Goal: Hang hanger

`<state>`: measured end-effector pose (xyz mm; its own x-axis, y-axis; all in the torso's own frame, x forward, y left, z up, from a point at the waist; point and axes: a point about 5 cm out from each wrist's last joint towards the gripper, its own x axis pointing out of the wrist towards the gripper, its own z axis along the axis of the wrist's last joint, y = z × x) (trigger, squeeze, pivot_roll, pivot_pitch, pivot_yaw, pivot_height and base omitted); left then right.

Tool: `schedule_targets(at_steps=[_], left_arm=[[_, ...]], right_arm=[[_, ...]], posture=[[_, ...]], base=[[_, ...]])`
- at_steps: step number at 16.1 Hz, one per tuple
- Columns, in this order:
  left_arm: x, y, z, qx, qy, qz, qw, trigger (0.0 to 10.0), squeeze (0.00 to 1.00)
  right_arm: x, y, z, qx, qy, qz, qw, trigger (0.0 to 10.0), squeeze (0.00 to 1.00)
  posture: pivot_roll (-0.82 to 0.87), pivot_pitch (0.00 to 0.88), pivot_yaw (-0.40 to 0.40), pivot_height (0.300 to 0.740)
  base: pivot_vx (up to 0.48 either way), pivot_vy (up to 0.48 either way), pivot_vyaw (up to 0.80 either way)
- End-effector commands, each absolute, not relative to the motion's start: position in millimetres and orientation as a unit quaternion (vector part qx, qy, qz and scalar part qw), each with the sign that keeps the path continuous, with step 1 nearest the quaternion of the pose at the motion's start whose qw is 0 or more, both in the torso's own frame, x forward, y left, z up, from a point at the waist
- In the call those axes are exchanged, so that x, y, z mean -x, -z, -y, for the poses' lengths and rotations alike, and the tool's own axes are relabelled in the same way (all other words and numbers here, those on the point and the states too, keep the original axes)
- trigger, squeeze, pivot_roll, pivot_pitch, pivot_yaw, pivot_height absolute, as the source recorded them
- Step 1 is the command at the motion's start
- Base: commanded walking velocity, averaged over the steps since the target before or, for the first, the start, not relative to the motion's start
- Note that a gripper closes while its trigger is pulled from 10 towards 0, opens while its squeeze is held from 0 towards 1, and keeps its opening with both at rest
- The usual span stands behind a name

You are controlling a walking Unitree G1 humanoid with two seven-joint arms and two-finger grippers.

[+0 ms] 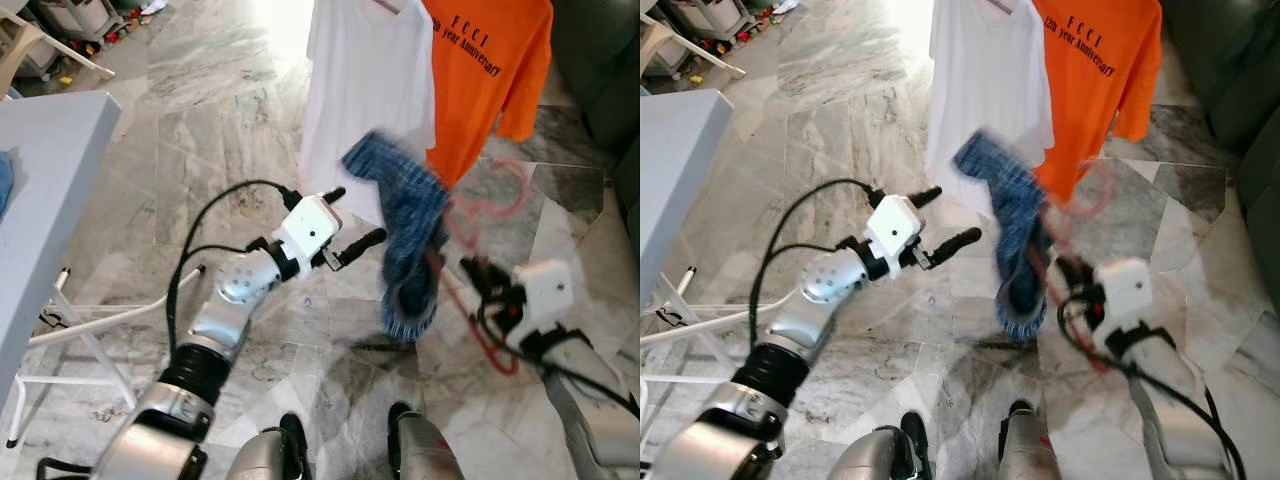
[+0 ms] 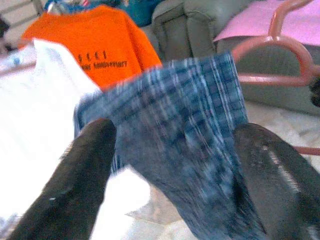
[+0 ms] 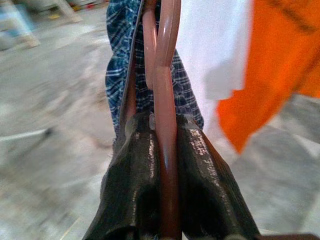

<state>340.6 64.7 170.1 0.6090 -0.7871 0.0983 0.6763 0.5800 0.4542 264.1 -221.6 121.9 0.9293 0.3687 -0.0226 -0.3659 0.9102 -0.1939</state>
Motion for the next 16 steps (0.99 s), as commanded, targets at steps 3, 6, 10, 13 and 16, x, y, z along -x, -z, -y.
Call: schedule_targets(at_steps=[3, 6, 10, 13, 16], left_arm=[[-339, -168, -70, -0.238, 0.441, 0.153, 0.852, 10.0, 1.00], [-335, -162, -71, -0.271, 0.470, 0.150, 0.827, 10.0, 1.00], [-335, -159, -75, -0.311, 0.486, 0.155, 0.802, 10.0, 1.00], [-331, -150, -75, -0.339, 0.520, 0.141, 0.771, 10.0, 1.00], [-322, -134, -81, -0.355, 0.578, 0.101, 0.728, 10.0, 1.00]], right_arm=[[-249, -120, 213, 0.081, -0.279, -0.014, 0.957, 10.0, 0.00], [-241, -119, 213, 0.096, -0.323, -0.033, 0.941, 10.0, 0.00], [-228, -117, 219, 0.121, -0.392, -0.083, 0.908, 10.0, 0.00], [-227, -120, 224, 0.152, -0.419, -0.102, 0.889, 10.0, 0.00], [-230, -125, 229, 0.189, -0.435, -0.110, 0.873, 10.0, 0.00]], posture=[[-0.19, 0.263, 0.129, 0.740], [-0.20, 0.265, 0.131, 0.740], [-0.20, 0.269, 0.135, 0.740], [-0.20, 0.271, 0.140, 0.740], [-0.20, 0.274, 0.142, 0.740]], base=[[0.000, 0.000, 0.00], [0.000, 0.000, 0.00], [0.000, 0.000, 0.00], [0.000, 0.000, 0.00], [0.000, 0.000, 0.00]])
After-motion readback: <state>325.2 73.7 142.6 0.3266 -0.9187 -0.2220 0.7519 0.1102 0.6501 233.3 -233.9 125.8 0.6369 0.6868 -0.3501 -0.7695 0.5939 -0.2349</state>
